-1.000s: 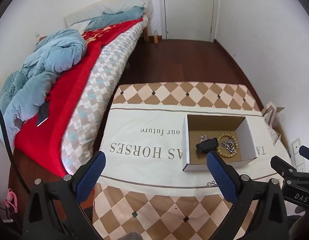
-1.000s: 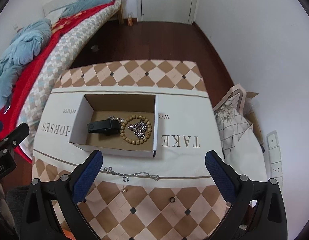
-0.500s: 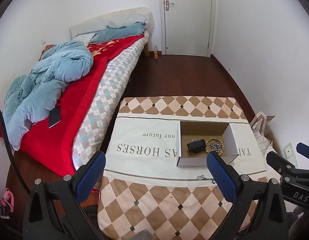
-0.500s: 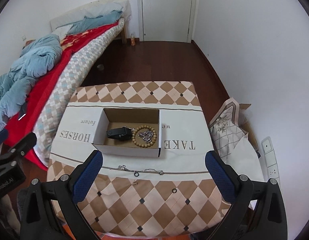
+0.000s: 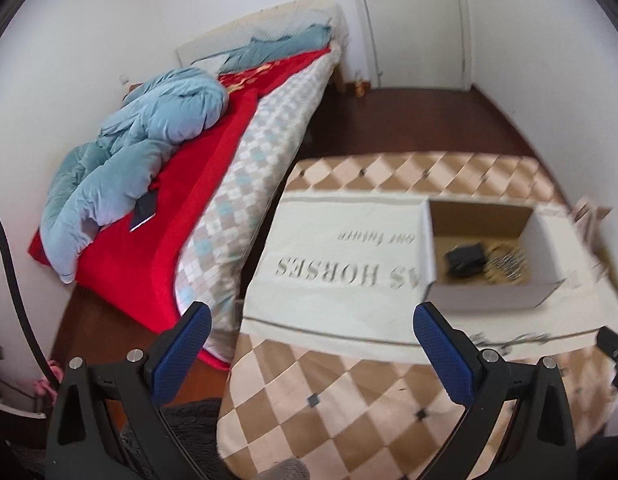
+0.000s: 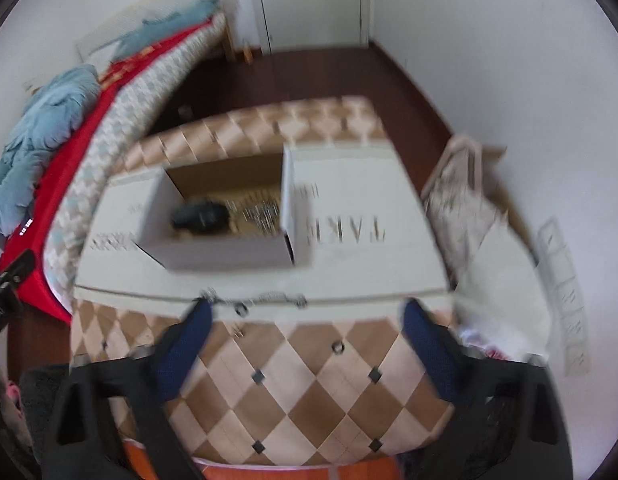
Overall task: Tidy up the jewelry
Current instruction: 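Withdraw both tools from the box, then grasp the thin chain necklace with the right tool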
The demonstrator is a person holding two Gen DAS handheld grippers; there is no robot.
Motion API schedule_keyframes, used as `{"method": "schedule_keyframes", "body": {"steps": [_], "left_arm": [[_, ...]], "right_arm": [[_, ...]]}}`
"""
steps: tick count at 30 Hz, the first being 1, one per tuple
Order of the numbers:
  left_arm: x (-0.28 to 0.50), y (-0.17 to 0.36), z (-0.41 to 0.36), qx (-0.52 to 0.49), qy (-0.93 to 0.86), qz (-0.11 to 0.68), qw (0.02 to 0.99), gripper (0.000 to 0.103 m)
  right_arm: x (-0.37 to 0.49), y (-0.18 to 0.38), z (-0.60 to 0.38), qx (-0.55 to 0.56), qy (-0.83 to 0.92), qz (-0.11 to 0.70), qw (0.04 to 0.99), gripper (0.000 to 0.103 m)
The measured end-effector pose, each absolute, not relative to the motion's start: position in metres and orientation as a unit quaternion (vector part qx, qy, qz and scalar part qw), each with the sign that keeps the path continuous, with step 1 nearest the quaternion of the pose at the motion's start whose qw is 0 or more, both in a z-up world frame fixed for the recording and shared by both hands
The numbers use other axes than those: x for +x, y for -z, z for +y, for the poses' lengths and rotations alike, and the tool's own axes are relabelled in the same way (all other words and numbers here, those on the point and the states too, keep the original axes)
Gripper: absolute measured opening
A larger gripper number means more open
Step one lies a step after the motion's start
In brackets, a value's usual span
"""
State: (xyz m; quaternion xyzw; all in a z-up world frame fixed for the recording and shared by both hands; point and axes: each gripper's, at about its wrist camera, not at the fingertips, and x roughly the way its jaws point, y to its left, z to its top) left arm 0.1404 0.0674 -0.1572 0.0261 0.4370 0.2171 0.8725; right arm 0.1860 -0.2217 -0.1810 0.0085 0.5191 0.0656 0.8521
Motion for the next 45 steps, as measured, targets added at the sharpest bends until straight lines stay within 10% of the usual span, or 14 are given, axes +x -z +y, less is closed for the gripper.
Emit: {"method": "schedule_keyframes", "body": {"steps": [11, 17, 45], "left_arm": [[0.167, 0.229, 0.077, 0.041, -0.240, 0.506, 0.828, 0.103], [0.172, 0.241, 0.089, 0.027, -0.250, 0.519, 0.817, 0.103], [0.186, 0.283, -0.065, -0.018, -0.014, 0.573, 0.819, 0.093]], "right_arm": [[0.226, 0.278, -0.217, 0.041, -0.087, 0.557, 0.825, 0.067], [0.229, 0.294, -0.190, -0.024, -0.096, 0.548, 0.830, 0.012], [0.206, 0.258, -0.314, 0.093, -0.045, 0.532, 0.840, 0.012]]}}
